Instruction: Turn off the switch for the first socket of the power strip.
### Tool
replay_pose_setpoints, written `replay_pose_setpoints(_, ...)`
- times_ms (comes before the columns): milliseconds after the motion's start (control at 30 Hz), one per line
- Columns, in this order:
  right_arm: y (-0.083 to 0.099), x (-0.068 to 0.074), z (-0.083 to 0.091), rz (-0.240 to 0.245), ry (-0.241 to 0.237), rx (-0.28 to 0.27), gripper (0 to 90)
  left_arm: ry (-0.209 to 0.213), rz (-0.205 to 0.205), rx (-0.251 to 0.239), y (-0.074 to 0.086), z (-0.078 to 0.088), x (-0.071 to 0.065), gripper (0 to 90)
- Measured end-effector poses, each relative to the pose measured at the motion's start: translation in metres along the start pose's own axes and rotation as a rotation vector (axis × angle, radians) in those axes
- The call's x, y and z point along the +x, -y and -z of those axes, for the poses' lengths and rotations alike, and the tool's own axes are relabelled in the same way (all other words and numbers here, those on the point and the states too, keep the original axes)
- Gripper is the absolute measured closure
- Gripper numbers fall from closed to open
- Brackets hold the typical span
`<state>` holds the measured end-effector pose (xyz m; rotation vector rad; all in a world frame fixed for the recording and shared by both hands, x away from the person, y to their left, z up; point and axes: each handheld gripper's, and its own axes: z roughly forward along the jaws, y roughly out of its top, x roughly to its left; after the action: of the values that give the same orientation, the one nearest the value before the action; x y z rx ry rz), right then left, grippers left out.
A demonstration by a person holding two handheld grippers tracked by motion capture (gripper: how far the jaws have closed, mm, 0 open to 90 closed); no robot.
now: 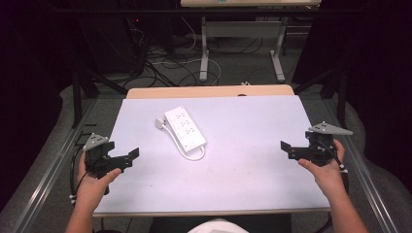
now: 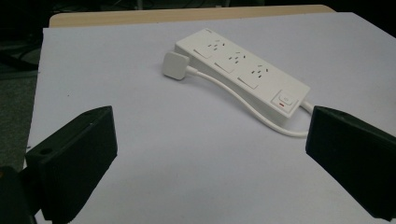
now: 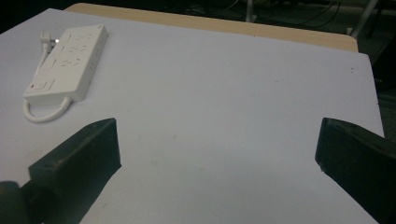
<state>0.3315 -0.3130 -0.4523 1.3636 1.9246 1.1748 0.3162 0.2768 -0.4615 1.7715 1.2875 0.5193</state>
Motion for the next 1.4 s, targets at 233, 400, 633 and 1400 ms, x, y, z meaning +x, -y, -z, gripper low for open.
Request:
replay_pose_setpoints(233, 0.0, 0.001, -0.001, 0.011, 0.011, -0.006, 0.0, -0.005, 0.009, 0.011, 0.001, -0.001, -0.001, 2.5)
replay_pose_setpoints(400, 0.0, 0.0, -0.003, 0.018, 0.013, -0.002, 0.0, 0.0, 0.009, 0.008, 0.001, 0.0, -0.004, 3.1)
replay_pose_setpoints(633, -0.001, 0.005, -0.002, 0.032, 0.02, -0.017, 0.0, 0.015, -0.008, 0.0, 0.0, 0.003, -0.011, 3.2)
replay_pose_setpoints(1400, -0.003, 0.008, -0.004, 0.044, 0.023, -0.011, 0.7, 0.037, -0.066, 0.02, -0.03, -0.002, -0.036, 3.5)
